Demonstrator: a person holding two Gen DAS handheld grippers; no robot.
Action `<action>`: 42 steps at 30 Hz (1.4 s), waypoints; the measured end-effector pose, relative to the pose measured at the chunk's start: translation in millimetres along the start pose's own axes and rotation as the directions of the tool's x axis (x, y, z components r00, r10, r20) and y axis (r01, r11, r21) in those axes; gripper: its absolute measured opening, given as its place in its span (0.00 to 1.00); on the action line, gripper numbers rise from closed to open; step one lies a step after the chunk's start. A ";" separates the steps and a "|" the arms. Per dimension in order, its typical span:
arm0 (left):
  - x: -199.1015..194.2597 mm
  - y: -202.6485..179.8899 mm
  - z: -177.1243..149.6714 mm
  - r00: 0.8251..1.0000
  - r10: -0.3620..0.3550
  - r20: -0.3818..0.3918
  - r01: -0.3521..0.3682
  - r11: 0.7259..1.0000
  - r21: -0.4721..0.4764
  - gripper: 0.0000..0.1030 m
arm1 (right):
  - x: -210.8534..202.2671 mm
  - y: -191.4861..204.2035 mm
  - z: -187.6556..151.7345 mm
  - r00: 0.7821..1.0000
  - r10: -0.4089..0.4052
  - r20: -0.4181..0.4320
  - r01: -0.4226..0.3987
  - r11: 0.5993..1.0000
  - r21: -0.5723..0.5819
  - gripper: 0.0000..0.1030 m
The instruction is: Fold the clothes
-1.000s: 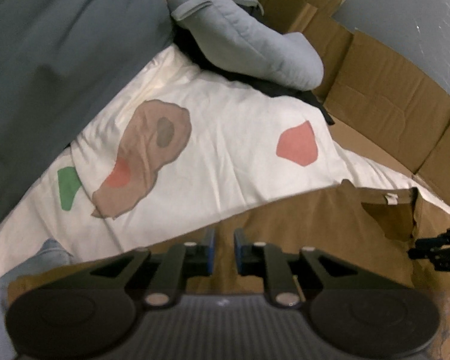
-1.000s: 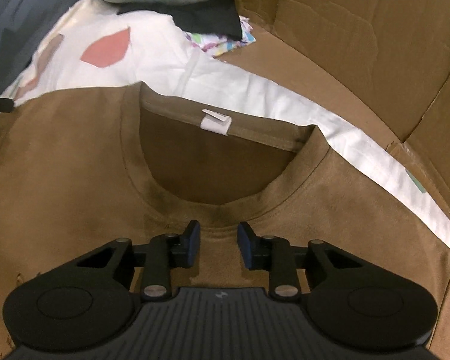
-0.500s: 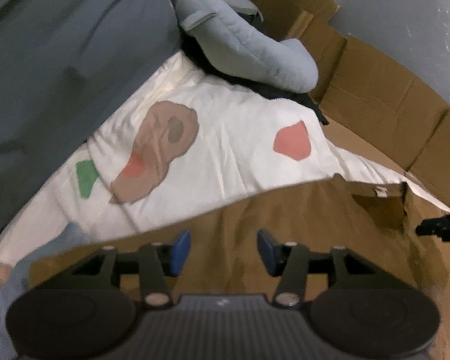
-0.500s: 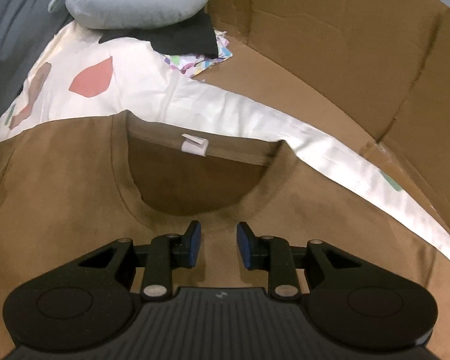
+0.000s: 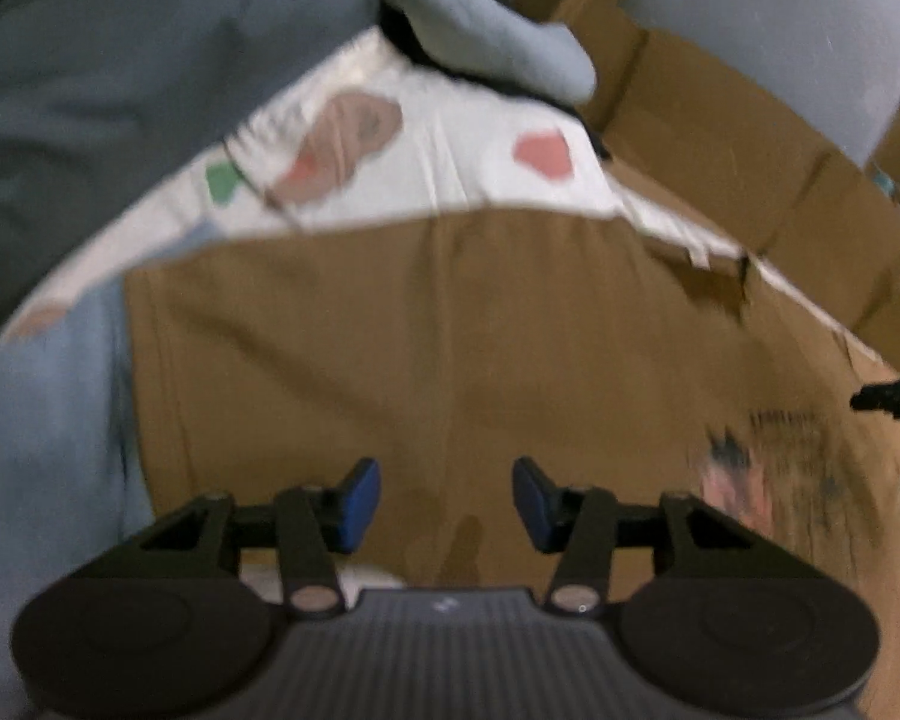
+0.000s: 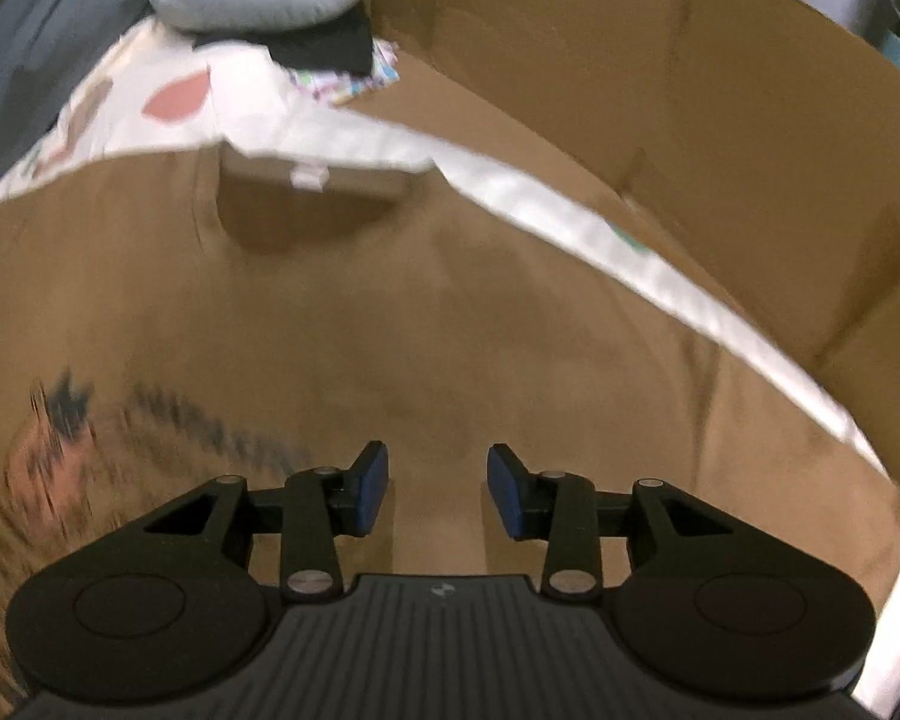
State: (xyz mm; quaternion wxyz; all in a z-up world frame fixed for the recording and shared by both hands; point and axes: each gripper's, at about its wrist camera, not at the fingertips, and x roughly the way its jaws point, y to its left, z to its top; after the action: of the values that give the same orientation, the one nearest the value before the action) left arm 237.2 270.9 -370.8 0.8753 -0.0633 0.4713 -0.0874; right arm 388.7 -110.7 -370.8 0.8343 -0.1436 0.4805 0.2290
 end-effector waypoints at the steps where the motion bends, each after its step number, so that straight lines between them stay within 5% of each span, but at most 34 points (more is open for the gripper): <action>1: 0.2 -1.8 -7.2 1.000 0.001 -0.009 -0.001 1.000 0.001 0.49 | -2.4 -3.0 -8.9 1.000 -0.005 -0.007 0.005 1.000 -0.004 0.42; 4: 5.5 -6.5 -26.6 0.999 0.020 -0.033 -0.020 1.000 0.003 0.49 | -10.1 -14.0 -35.2 0.999 -0.040 -0.026 0.040 0.999 -0.027 0.42; 8: 18.5 -1.9 -42.0 0.996 0.059 -0.071 -0.061 0.998 -0.031 0.32 | -20.2 -31.3 -63.0 0.995 -0.090 -0.051 0.090 0.996 -0.014 0.42; 14: 25.4 4.0 -45.9 0.992 0.103 -0.074 -0.106 0.993 -0.042 0.23 | -43.3 -51.9 -96.5 0.992 -0.115 -0.057 0.119 0.990 0.076 0.42; 21: 21.2 -0.4 -46.8 0.991 0.112 -0.076 -0.115 0.993 -0.030 0.22 | -63.0 -66.0 -135.7 0.991 -0.111 -0.079 0.123 0.976 0.180 0.42; 27: 0.3 0.5 -55.9 0.995 0.065 -0.077 -0.071 0.994 -0.078 0.24 | -64.7 -65.4 -150.2 0.995 -0.046 -0.086 0.064 0.976 0.210 0.40; 30: -6.8 0.4 -66.6 0.993 0.041 -0.113 -0.049 0.996 -0.076 0.27 | -62.4 -64.9 -155.0 0.995 -0.009 -0.102 0.031 0.974 0.224 0.25; 42: -24.4 4.5 -102.4 0.978 -0.002 -0.209 -0.021 0.994 -0.108 0.26 | -83.1 -74.3 -210.7 0.956 0.199 -0.217 -0.119 0.936 0.331 0.25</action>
State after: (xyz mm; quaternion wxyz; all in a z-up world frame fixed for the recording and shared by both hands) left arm 138.7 277.5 -407.9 0.8167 -0.0995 0.5649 -0.0631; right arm 236.2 -291.3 -401.9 0.7585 0.0032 0.6211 0.1971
